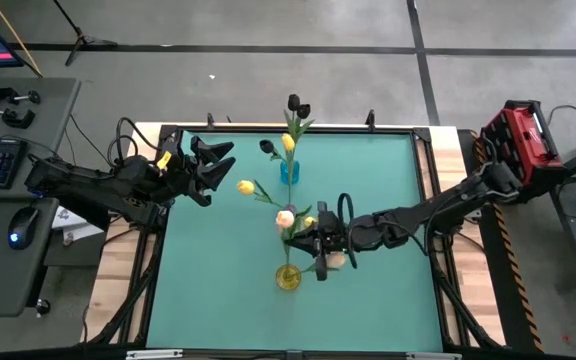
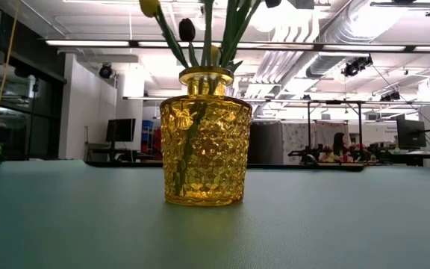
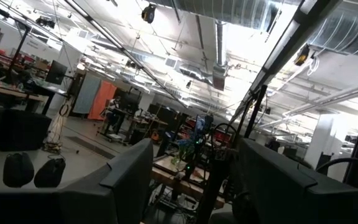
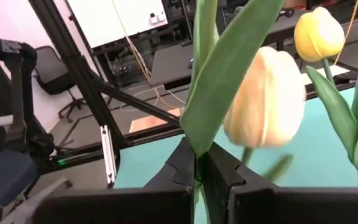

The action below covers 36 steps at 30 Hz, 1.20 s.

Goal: Sort flowers into vase by color
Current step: Put the white tulip into the yellow vase, then return to Home Position

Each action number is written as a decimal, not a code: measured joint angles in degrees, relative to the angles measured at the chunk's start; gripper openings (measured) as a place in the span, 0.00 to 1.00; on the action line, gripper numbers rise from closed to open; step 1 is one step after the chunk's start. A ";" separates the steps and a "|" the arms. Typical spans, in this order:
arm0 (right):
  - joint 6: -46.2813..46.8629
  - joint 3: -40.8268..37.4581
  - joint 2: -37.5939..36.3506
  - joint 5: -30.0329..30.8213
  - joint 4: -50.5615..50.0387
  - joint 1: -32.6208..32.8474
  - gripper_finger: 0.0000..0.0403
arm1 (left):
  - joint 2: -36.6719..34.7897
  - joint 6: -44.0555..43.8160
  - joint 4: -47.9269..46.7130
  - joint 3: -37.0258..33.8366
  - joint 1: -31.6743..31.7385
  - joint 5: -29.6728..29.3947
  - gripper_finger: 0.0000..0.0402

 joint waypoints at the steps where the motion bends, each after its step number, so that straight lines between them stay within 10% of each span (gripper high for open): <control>1: 0.00 0.00 0.06 -0.27 -0.04 0.00 0.00 | 0.00 0.00 0.02 0.00 0.00 0.02 0.57; 14: 1.46 0.00 -0.13 -2.15 -1.34 0.00 0.04 | 0.00 1.05 0.04 0.00 0.00 0.00 0.57; 29: 2.85 0.00 -7.84 -3.31 -7.37 -0.17 0.71 | -0.41 1.30 0.16 0.00 0.00 -0.02 0.57; 36: -1.32 0.00 -15.99 -2.37 -8.21 -1.02 0.82 | -3.63 5.18 0.07 0.81 0.00 -0.01 0.57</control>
